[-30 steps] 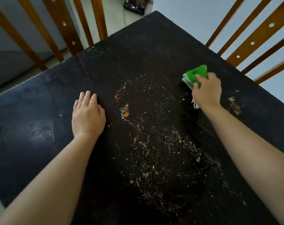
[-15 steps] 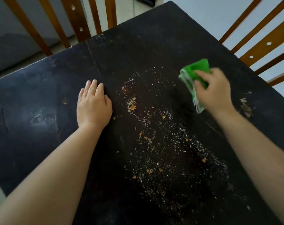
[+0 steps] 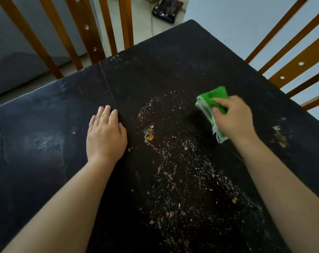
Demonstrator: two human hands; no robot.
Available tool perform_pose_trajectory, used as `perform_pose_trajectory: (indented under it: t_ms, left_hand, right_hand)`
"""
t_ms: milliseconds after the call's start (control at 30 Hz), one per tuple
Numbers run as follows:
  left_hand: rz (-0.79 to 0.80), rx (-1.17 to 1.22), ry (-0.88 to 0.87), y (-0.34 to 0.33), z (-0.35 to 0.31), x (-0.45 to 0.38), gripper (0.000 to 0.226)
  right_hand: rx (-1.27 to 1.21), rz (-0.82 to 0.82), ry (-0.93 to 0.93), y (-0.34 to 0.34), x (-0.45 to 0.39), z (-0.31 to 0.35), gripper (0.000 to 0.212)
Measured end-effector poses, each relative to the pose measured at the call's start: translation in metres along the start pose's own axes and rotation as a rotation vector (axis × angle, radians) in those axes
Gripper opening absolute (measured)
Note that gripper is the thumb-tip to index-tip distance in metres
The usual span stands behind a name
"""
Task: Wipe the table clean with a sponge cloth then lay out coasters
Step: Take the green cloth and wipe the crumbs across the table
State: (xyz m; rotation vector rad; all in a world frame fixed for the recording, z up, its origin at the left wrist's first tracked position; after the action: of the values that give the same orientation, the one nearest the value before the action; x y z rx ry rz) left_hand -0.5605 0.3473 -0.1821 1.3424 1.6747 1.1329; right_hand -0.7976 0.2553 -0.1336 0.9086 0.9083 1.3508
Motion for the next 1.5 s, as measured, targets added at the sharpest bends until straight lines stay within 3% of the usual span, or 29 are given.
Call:
perform_pose_trajectory:
  t_ms: [233, 333, 433, 500, 700, 900, 1100, 1267, 1500]
  left_hand:
    - [-0.003, 0.022, 0.013, 0.002, -0.001, 0.000, 0.045]
    - [0.006, 0.018, 0.014, 0.002, -0.001, 0.000, 0.045]
    - [-0.013, 0.018, 0.007, 0.000, 0.000, -0.001, 0.045]
    - [-0.016, 0.017, 0.005, -0.001, 0.001, -0.001, 0.045]
    - [-0.022, 0.021, 0.019, -0.001, 0.001, 0.000, 0.045]
    - [-0.022, 0.025, 0.022, 0.000, 0.002, -0.003, 0.045]
    - [-0.015, 0.030, 0.021, -0.001, 0.003, -0.002, 0.046]
    - [-0.014, 0.028, 0.017, -0.001, 0.004, -0.001, 0.046]
    - [0.006, 0.016, 0.029, 0.001, 0.000, -0.002, 0.047]
  right_hand:
    - [0.208, 0.053, 0.020, -0.035, -0.040, 0.021, 0.036]
    - [0.225, 0.119, 0.159, -0.037, -0.013, 0.025, 0.036]
    - [0.295, 0.316, 0.387, -0.020, 0.015, 0.028, 0.036]
    - [0.294, 0.406, 0.437, -0.004, 0.015, 0.032, 0.036]
    - [0.146, 0.063, 0.320, -0.018, -0.062, 0.051, 0.036]
    - [0.291, 0.089, 0.291, -0.056, -0.085, 0.060, 0.043]
    - [0.285, 0.363, 0.624, -0.038, -0.028, 0.032, 0.045]
    - [0.310, 0.637, 0.641, 0.010, 0.002, 0.035, 0.037]
    - [0.161, 0.288, 0.542, -0.033, -0.061, 0.101, 0.043]
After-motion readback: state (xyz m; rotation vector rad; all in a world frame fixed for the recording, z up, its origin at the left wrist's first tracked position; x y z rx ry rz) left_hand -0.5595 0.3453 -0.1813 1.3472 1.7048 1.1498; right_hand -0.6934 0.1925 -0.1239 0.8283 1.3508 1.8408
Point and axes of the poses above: each hand's wrist, its own x-axis away from the middle knuckle, its own y-axis out of the back of the hand, z = x × y, the point moved 1 cm from there along -x, towards the middle knuckle, and after that the axes turned 9 degrees about -y, right-handed, at the moved point
